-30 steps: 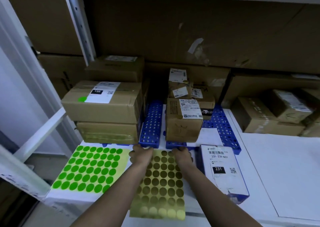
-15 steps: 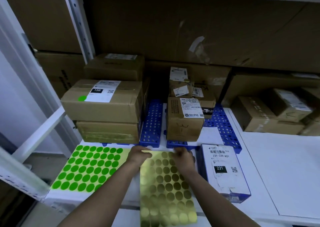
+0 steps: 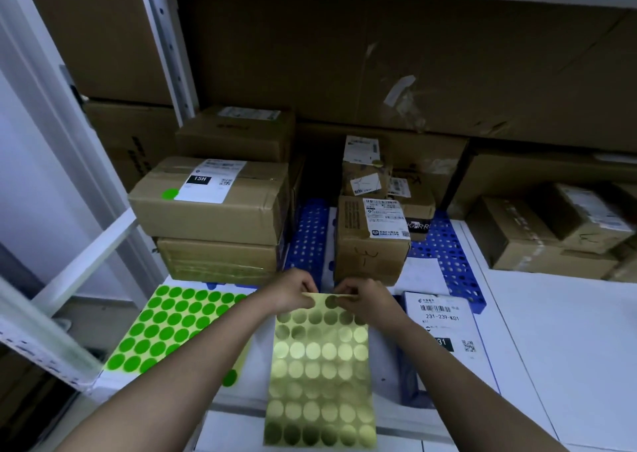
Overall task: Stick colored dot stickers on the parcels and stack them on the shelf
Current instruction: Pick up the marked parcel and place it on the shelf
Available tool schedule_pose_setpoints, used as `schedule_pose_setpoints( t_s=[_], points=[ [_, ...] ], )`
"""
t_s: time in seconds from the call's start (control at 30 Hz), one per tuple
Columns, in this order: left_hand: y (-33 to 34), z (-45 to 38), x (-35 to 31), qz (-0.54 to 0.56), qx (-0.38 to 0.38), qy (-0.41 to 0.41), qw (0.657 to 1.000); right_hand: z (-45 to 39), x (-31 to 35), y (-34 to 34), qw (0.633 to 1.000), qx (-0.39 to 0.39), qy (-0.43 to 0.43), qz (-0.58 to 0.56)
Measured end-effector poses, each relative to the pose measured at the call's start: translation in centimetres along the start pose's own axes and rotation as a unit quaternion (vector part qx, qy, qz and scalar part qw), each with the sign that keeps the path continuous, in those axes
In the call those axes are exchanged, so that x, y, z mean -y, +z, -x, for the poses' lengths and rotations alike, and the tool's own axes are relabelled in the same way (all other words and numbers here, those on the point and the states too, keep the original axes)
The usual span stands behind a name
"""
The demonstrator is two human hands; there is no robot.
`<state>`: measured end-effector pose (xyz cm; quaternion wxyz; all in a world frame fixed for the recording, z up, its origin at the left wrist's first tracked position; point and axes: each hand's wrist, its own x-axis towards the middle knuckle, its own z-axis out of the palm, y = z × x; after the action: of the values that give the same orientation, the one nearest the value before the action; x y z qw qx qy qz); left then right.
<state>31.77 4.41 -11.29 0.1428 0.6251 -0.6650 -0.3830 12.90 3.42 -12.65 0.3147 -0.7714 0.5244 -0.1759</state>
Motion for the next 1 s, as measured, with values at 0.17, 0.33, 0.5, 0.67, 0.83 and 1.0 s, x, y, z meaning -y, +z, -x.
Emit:
schedule_pose_setpoints(
  t_s=[0.17, 0.33, 0.5, 0.67, 0.83, 1.0],
  points=[
    [-0.3, -0.7, -1.2, 0.017, 0.025, 0.017, 0.999, 0.1, -0.1, -0.2, 0.997, -0.032, -0.053, -0.053],
    [-1.8, -0.7, -1.0, 0.032, 0.105, 0.012, 0.994, 0.3, 0.3, -0.4, 0.991, -0.028, -0.132, -0.024],
    [-2.6, -1.1, -0.7, 0.032, 0.151, -0.01, 0.988, 0.0, 0.8, -1.0, 0.992, 0.014, -0.116, -0.054],
    [-2.9, -1.1, -0.8, 0.036, 0.173, -0.008, 0.984, -0.1, 1.0, -1.3, 0.993, 0.026, -0.094, -0.071],
    [-3.1, -1.3, -0.9, 0.043, 0.175, -0.013, 0.984, 0.1, 0.9, -1.2, 0.993, 0.009, -0.104, -0.055],
    [-3.4, -1.3, -1.0, 0.095, 0.193, -0.031, 0.976, 0.3, 0.2, -0.9, 0.985, -0.044, -0.166, 0.013]
  ],
)
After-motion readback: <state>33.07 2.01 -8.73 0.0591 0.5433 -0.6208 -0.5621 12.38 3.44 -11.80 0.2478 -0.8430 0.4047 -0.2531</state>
